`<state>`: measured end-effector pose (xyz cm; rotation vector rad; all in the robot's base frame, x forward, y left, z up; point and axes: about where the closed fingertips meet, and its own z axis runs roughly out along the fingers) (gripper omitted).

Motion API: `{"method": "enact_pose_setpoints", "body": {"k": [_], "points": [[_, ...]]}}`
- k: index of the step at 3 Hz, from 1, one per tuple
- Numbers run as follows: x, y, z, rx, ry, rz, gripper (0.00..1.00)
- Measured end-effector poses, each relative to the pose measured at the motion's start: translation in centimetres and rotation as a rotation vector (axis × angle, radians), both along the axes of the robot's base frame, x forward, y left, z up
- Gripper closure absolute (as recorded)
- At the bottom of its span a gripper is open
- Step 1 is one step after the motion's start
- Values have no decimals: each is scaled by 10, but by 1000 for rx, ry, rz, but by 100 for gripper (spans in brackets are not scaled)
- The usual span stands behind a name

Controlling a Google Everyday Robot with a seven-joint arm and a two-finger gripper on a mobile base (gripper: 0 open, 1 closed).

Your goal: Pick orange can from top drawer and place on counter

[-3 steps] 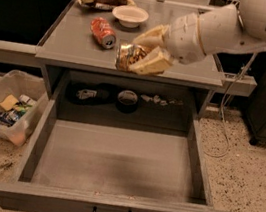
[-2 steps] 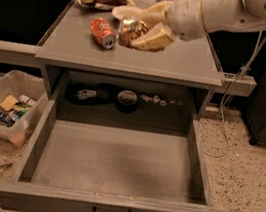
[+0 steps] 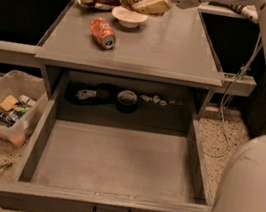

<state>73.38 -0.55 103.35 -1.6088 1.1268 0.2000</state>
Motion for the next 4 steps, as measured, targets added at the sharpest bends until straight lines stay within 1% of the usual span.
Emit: {"method": "enact_pose_setpoints", "body": {"k": [1,2,3,4], "points": [[38,-13,-7,5,32,-88,100],[59,-34,-33,23,133,-169,100],[66,-51,-66,48,222,-210,100],[61,-58,-111,65,315,-204,100]]}}
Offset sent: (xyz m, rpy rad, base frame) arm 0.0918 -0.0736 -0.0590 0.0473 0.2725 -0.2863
